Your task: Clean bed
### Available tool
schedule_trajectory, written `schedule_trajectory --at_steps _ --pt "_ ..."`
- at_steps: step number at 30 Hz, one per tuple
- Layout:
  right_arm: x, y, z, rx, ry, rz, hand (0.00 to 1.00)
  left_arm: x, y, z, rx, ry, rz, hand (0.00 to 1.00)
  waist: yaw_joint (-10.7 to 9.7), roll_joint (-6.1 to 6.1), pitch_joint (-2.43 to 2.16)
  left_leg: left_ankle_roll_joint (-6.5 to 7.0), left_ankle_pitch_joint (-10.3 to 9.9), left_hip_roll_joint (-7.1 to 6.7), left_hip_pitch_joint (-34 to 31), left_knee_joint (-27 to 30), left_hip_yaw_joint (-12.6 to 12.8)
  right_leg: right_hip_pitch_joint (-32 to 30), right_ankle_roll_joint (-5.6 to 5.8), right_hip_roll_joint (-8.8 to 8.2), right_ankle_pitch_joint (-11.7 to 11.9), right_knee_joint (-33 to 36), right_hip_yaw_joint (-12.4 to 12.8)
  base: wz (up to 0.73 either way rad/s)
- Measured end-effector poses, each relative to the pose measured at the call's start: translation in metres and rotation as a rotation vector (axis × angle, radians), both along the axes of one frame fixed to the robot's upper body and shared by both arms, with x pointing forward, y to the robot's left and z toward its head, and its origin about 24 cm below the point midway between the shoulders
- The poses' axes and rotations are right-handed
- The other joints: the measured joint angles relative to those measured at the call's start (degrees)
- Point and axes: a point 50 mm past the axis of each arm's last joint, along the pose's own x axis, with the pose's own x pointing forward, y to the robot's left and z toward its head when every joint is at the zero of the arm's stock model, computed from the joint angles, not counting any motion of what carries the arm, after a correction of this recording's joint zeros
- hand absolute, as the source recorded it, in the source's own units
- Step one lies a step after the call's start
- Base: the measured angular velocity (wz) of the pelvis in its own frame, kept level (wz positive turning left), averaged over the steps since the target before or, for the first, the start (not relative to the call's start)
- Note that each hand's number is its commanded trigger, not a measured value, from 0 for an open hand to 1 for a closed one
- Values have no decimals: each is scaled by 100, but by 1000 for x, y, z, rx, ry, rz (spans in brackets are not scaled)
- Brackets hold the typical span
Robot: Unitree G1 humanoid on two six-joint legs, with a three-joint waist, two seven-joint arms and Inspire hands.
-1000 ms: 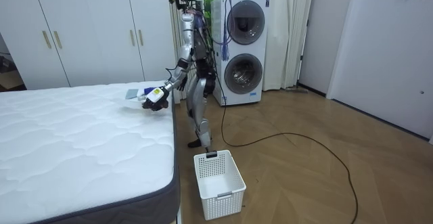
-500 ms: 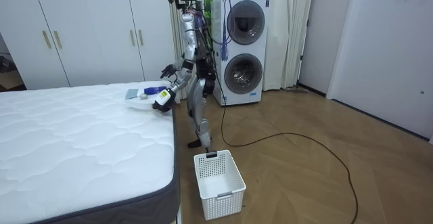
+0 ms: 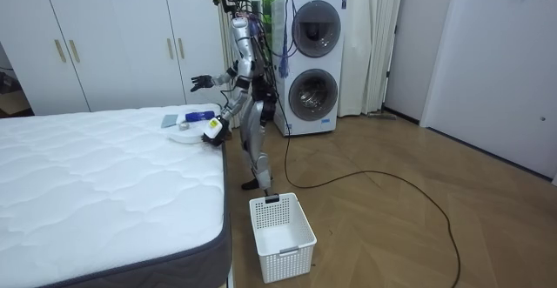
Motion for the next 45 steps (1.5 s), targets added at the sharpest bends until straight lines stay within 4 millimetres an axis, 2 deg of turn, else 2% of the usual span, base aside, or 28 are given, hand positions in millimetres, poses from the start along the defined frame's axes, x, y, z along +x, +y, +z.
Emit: schedule_trajectory --at_steps 7,13,20,24,36,45 --pt "1 8 -2 -16 11 51 0 -6 2 -4 -35 46 6 100 17 27 19 1 0 4 -14 7 -10 3 3 -9 -5 1 -17 0" --pt "4 20 -6 -23 39 144 0 -3 3 -2 -68 48 3 100 17 101 72 10 -19 26 -62 29 -21 -20 -12 -12 -20 -11 -74 2" --pt "-1 30 -31 -34 184 294 0 9 -3 3 -64 40 -47 100 181 172 112 10 -20 73 -104 37 -26 -19 -13 -13 -24 -49 -112 3" --pt "-3 34 -39 -31 243 368 0 12 -3 4 -69 46 -59 100 241 175 115 10 -20 75 -115 34 -35 -19 -11 -16 -23 -72 -121 0" --pt "-4 36 -47 6 310 438 0 24 -3 10 -64 35 -72 100 303 169 119 11 -19 72 -336 99 -77 -175 -8 -39 -25 -56 -191 3" --pt "-11 28 -64 18 432 443 0 25 -4 11 -69 32 -76 100 320 180 141 11 -19 86 -349 102 -72 -159 -11 -44 -29 -75 -238 2"
